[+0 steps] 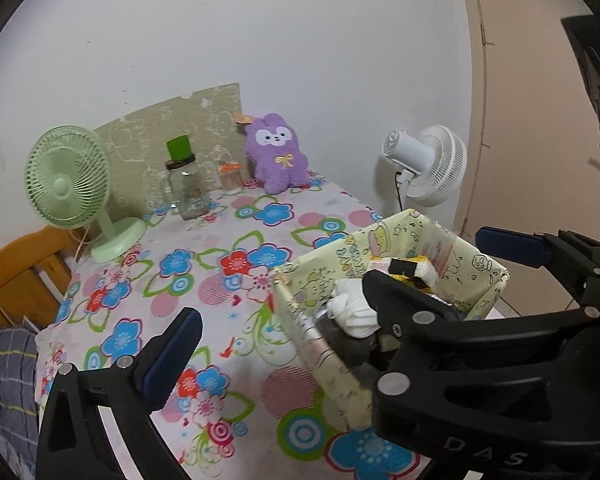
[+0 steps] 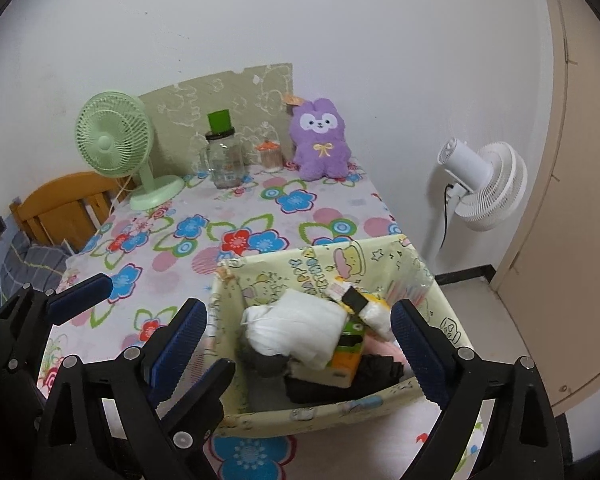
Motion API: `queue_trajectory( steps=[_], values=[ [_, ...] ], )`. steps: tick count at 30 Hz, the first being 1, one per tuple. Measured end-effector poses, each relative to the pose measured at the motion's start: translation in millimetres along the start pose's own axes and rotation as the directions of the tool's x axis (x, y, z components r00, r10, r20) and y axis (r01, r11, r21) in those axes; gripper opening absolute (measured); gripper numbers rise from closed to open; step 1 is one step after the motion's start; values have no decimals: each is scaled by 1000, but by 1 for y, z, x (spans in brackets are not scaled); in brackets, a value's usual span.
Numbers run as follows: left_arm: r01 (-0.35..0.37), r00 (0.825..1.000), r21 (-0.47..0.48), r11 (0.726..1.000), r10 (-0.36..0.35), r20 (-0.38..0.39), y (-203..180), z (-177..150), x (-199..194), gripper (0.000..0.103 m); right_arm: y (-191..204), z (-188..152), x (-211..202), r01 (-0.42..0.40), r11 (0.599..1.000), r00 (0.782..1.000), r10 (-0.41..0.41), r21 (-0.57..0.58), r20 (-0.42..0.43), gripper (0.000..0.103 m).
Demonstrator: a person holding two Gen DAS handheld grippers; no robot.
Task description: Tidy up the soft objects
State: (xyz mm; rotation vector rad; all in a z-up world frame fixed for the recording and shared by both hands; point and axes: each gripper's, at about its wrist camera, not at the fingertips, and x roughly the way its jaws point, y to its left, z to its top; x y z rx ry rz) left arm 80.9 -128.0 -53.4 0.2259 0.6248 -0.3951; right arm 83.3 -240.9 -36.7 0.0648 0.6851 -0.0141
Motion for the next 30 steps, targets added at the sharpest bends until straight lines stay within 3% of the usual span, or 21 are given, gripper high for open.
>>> queue_trajectory(
  steps=[13, 30],
  values=[
    [-67, 997, -89, 994, 70, 37, 42, -19, -44, 103, 43, -7, -36, -15, 999, 997, 19, -48, 81, 99],
    [-168, 978, -184, 968, 188, 95, 89, -36, -99, 103, 79, -9, -80, -46, 995, 982, 62, -94, 177, 102]
  ],
)
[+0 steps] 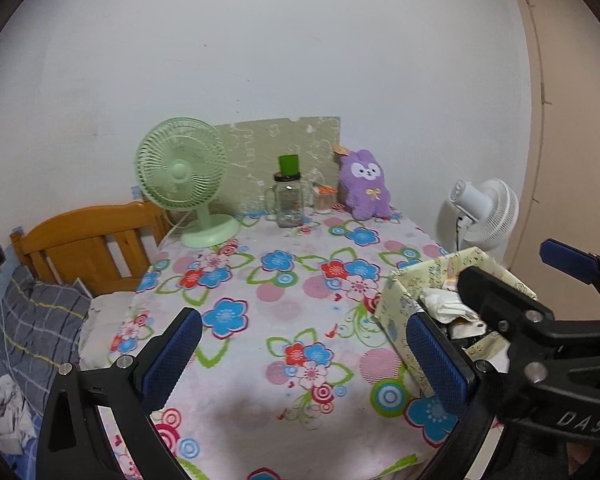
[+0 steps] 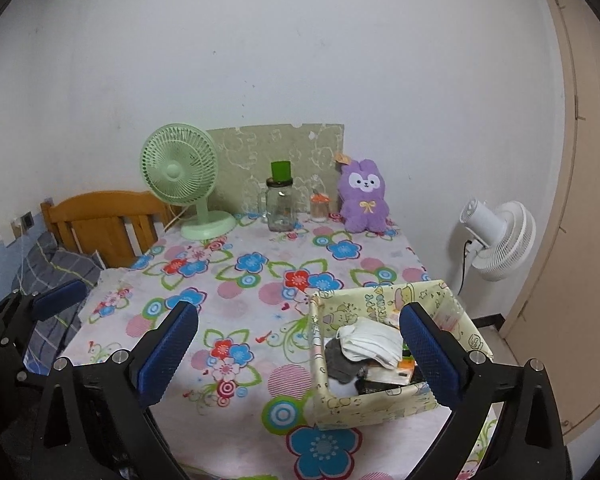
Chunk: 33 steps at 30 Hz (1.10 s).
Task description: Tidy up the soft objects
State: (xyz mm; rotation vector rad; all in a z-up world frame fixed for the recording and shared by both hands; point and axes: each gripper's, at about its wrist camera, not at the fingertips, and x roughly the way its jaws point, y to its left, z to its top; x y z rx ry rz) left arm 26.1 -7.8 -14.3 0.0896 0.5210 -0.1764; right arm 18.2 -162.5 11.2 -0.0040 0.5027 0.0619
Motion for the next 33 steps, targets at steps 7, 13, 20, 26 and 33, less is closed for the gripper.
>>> queue_trajectory(
  steps=[7, 13, 20, 26, 33],
  values=[
    [-37, 999, -44, 998, 38, 30, 19, 2, -16, 103, 1, 5, -13, 6, 1000, 1000, -6, 12, 31, 102],
    [-48, 998, -73, 996, 51, 41, 28, 2, -26, 103, -4, 5, -21, 12, 999, 999, -13, 36, 43, 103],
    [-61, 996, -99, 993, 68, 63, 35, 5, -37, 103, -9, 4, -29, 24, 999, 998, -26, 46, 53, 103],
    [-62, 995, -96, 993, 69, 77, 33, 6, -42, 103, -10, 4, -33, 27, 999, 998, -30, 47, 61, 103],
    [-60, 995, -92, 994, 68, 78, 31, 5, -44, 103, -12, 3, -36, 28, 998, 997, -31, 51, 65, 103]
  ],
)
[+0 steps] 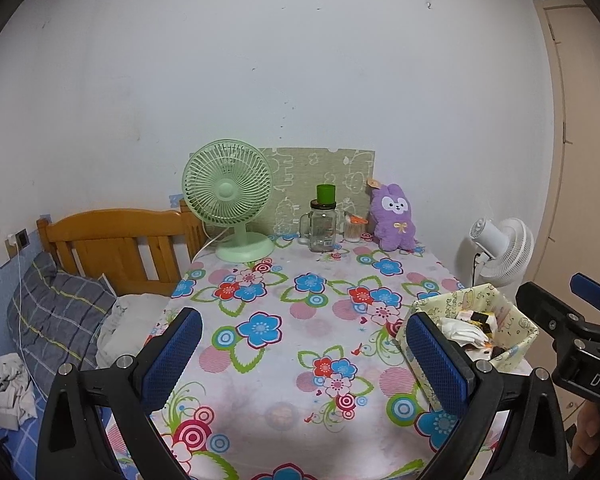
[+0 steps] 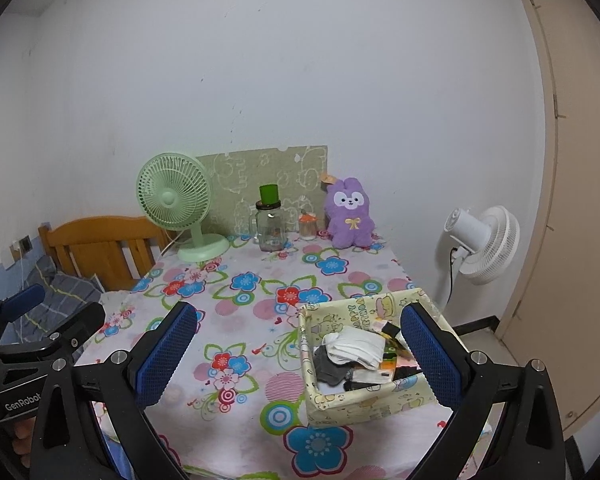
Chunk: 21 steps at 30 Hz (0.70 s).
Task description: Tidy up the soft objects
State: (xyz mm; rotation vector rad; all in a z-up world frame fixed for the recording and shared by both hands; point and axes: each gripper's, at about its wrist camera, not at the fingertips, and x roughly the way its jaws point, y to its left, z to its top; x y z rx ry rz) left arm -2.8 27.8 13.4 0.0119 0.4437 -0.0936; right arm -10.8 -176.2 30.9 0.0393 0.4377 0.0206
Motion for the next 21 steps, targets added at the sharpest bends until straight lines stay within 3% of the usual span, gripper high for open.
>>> queue_trajectory(
  steps=[21],
  values=[
    [1, 1000, 2, 1000, -1, 1, -5, 1, -1, 103, -2, 0, -1, -4, 1000, 1000, 4, 9, 1, 103]
  ],
)
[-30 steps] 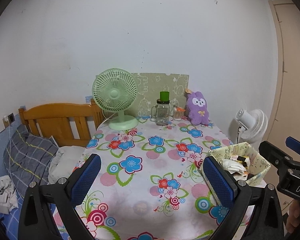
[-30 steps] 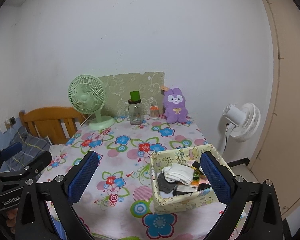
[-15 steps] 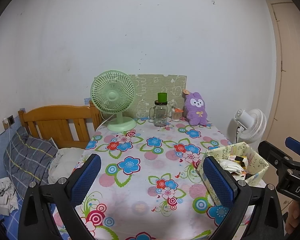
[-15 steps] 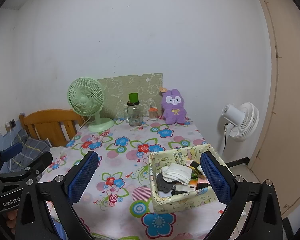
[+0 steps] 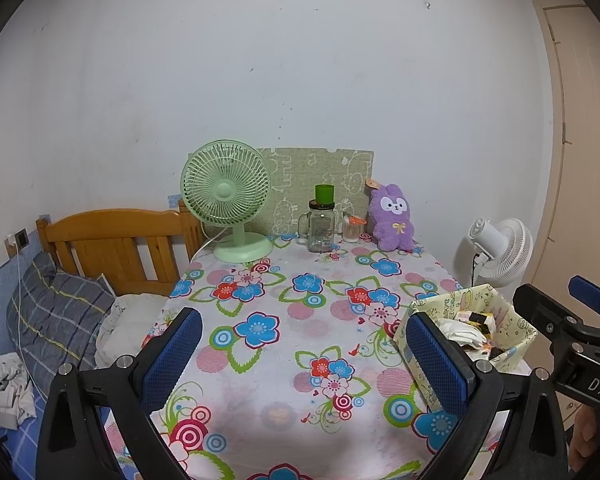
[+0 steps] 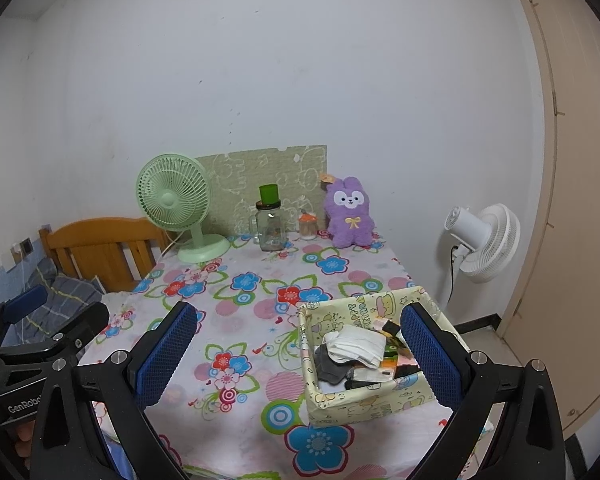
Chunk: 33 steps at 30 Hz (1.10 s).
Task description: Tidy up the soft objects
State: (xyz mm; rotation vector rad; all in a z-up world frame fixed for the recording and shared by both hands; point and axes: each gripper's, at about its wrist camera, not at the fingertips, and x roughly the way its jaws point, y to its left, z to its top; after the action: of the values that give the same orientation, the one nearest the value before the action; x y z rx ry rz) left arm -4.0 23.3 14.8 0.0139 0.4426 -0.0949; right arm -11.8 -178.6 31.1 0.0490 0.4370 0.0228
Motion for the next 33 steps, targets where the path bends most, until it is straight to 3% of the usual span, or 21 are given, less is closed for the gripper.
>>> queue_trajectory(
  steps=[33],
  values=[
    [-1, 1000, 1, 1000, 1, 6, 0, 1, 0, 103, 2, 0, 4, -4, 1000, 1000, 4, 0, -4, 103]
  ],
)
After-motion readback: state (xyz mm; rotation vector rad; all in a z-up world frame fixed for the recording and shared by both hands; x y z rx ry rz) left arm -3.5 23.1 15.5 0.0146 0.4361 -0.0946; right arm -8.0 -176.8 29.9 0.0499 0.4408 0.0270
